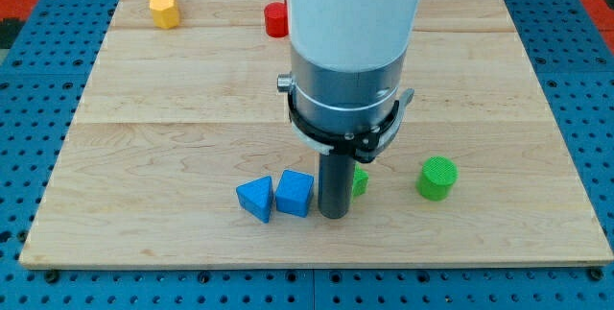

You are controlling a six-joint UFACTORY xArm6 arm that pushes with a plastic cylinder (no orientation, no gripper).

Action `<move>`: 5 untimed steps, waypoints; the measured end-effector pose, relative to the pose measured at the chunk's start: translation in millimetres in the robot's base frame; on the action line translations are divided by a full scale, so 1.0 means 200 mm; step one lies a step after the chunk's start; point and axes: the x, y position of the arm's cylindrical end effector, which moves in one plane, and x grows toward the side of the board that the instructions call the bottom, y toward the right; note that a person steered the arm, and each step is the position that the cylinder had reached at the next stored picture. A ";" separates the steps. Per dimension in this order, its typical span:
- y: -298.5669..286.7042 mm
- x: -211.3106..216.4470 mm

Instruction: Slide the green star to the center

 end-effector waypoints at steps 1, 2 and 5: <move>0.01 -0.02; 0.06 -0.14; 0.09 -0.53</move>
